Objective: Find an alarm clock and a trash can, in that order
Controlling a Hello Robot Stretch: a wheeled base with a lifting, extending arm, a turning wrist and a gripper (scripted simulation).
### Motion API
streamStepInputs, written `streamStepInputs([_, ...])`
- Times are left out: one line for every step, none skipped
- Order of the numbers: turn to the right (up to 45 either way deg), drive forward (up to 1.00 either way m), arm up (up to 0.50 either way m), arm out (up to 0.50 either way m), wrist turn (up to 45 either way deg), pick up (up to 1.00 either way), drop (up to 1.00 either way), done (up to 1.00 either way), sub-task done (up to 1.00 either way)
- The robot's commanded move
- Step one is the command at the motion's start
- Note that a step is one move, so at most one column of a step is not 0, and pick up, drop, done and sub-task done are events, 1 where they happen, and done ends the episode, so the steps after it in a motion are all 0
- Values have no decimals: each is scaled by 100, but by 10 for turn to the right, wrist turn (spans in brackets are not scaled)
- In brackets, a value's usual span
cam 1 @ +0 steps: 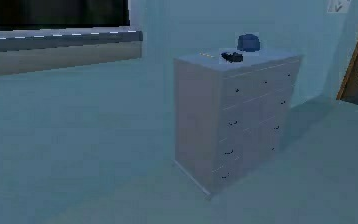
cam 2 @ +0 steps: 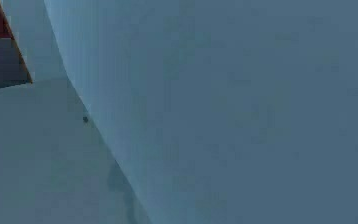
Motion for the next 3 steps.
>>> streamStepInputs([420, 0, 0, 0, 0, 0, 0, 0, 0])
streamStepInputs([0, 100, 0, 0, 0, 0, 0, 0, 0])
streamStepInputs([30, 0, 0, 0, 0, 0, 0, 0, 0])
